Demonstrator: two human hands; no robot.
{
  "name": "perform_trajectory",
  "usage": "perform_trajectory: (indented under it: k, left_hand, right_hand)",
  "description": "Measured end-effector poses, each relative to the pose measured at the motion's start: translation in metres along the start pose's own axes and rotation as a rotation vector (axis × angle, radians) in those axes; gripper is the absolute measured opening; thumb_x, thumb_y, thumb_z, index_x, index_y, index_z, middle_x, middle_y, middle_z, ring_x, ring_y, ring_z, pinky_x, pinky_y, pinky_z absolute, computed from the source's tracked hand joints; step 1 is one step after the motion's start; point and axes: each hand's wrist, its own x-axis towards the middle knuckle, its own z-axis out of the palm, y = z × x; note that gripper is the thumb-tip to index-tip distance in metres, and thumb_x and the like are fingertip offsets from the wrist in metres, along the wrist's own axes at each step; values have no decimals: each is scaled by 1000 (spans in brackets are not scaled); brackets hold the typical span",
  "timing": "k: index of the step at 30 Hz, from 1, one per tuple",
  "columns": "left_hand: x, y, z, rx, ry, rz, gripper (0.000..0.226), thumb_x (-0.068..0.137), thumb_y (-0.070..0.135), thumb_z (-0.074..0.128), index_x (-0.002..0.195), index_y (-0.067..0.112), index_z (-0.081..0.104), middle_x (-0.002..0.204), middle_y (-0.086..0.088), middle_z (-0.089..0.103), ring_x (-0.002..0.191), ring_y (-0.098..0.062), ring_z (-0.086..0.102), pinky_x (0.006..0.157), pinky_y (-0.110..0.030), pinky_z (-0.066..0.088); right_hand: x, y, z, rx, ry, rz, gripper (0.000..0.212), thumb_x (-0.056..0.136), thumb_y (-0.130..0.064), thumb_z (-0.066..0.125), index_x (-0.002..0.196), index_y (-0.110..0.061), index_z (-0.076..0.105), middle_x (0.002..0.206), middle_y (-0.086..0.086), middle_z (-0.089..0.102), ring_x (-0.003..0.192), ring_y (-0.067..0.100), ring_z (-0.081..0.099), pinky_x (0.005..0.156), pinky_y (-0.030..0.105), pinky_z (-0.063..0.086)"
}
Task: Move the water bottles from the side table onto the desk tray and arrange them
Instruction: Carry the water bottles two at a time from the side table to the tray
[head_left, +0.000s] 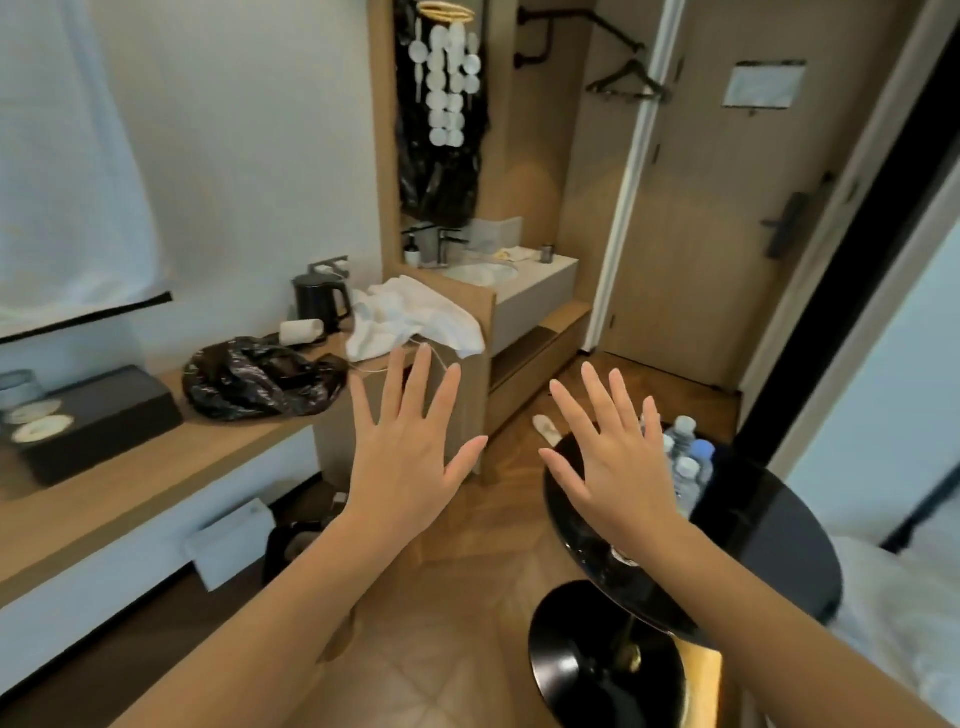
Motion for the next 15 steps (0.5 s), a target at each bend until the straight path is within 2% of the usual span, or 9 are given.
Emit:
perform_trajectory:
  k: [4,8,11,15]
  left_hand:
    - [17,30,19,-42,-40,73,76,91,67,18,154,25,22,163,-8,7,149,-30,-3,116,-61,3]
    - [38,48,35,-147,-39,174,72,93,66,18,152,25,26,162,-8,14,149,-30,2,114,-64,11]
    - [57,55,48,-172,-51,244,74,92,66,13,151,25,28,162,-7,14,149,-29,2,115,-63,9]
    - [77,64,70,-170,-75,317,76,90,68,9,152,27,25,162,-6,11,150,-27,-3,116,-60,1]
  right_hand:
    - [-12,33,8,-77,-28,88,67,95,-64,27,154,-34,18,164,4,15,151,31,10,116,59,16]
    - [-16,56,12,-138,-44,183,66,95,-64,30,153,-36,20,164,3,15,151,29,10,117,57,13]
    - [-17,68,11,-139,-44,264,66,94,-65,29,153,-36,22,164,3,17,151,30,11,117,56,10]
    - [-19,85,13,-164,-74,365,72,90,-71,11,154,-39,12,165,-1,5,152,25,0,119,52,3]
